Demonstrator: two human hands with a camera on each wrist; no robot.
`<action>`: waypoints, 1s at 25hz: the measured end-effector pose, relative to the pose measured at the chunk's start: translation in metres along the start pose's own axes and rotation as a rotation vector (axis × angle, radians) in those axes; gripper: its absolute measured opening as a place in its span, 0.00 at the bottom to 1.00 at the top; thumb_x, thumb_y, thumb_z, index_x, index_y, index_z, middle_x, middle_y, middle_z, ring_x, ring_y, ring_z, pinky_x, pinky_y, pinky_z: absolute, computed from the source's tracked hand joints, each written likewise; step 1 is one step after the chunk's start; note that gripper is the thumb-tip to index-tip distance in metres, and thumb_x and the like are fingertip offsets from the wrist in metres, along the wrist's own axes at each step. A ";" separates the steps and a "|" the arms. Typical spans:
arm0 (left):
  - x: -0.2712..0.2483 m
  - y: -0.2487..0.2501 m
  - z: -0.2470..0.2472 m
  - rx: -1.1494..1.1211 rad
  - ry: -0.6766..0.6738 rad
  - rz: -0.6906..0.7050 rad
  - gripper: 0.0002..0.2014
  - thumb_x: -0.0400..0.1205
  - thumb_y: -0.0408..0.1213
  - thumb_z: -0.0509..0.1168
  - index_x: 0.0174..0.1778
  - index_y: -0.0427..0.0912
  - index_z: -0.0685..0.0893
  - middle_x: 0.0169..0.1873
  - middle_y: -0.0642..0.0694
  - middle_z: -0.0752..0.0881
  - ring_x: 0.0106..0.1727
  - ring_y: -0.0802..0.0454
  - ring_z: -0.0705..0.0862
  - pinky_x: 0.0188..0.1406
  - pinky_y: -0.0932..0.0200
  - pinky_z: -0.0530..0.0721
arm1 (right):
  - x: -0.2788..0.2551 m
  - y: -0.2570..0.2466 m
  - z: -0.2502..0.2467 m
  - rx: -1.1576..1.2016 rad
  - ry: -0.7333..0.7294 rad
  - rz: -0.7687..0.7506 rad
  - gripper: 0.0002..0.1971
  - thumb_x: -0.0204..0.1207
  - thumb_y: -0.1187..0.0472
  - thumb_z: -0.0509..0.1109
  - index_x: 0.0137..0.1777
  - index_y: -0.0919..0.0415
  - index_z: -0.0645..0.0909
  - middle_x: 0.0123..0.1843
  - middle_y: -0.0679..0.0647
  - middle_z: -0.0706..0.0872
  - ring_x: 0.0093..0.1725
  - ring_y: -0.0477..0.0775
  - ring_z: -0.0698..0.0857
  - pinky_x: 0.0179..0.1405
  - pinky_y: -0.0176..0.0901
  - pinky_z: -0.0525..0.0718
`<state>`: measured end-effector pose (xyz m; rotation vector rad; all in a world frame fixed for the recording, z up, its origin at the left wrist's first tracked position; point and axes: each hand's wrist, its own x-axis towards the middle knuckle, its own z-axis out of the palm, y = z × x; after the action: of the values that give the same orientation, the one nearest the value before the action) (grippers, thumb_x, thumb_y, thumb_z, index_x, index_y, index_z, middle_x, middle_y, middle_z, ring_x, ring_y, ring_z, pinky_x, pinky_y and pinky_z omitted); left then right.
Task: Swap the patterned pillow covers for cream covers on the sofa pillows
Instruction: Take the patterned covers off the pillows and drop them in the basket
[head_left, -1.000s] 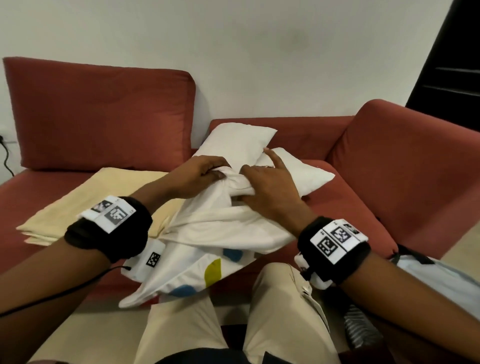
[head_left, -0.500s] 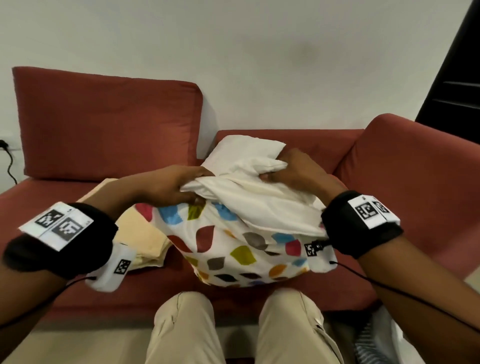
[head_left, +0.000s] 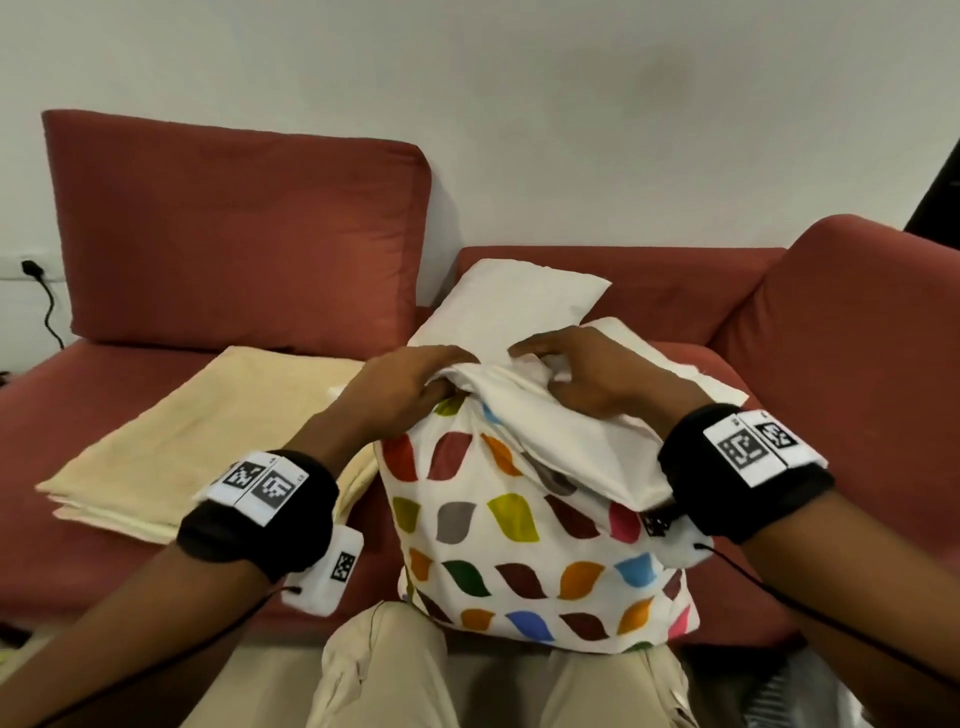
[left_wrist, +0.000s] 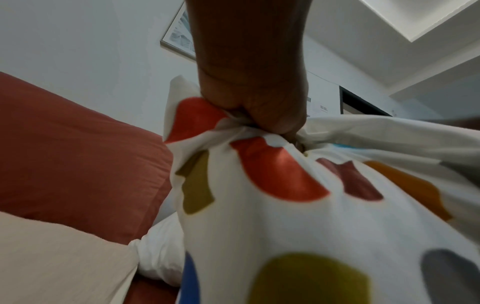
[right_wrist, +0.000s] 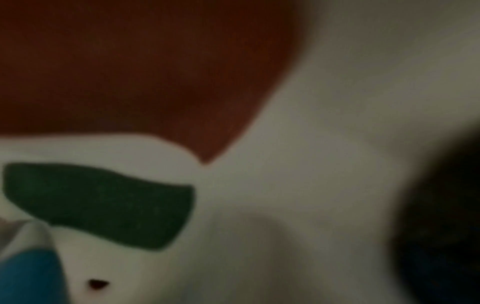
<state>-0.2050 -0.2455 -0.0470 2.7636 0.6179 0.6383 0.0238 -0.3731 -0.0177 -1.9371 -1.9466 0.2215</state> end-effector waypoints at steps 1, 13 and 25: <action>-0.001 -0.001 0.004 -0.003 0.028 -0.008 0.19 0.81 0.46 0.56 0.68 0.57 0.81 0.64 0.58 0.85 0.62 0.54 0.83 0.58 0.48 0.83 | 0.006 -0.003 0.004 0.114 -0.036 0.015 0.26 0.75 0.69 0.66 0.73 0.50 0.79 0.73 0.49 0.80 0.72 0.49 0.78 0.73 0.40 0.70; -0.055 -0.016 0.046 0.097 0.041 -0.188 0.30 0.79 0.52 0.43 0.80 0.61 0.66 0.66 0.44 0.85 0.57 0.42 0.86 0.50 0.52 0.83 | -0.015 0.084 0.036 0.321 0.209 0.198 0.16 0.81 0.54 0.71 0.32 0.59 0.80 0.28 0.46 0.79 0.27 0.37 0.76 0.31 0.29 0.69; -0.053 0.007 0.069 -0.076 -0.339 -0.286 0.16 0.78 0.42 0.58 0.57 0.51 0.86 0.50 0.48 0.90 0.51 0.48 0.86 0.46 0.51 0.83 | -0.031 0.115 0.042 0.234 0.255 0.468 0.27 0.79 0.35 0.64 0.61 0.59 0.78 0.60 0.57 0.85 0.61 0.62 0.82 0.57 0.51 0.77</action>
<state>-0.2137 -0.2851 -0.1248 2.5572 0.8631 0.1246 0.1135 -0.3932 -0.1036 -2.1130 -1.2324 0.2960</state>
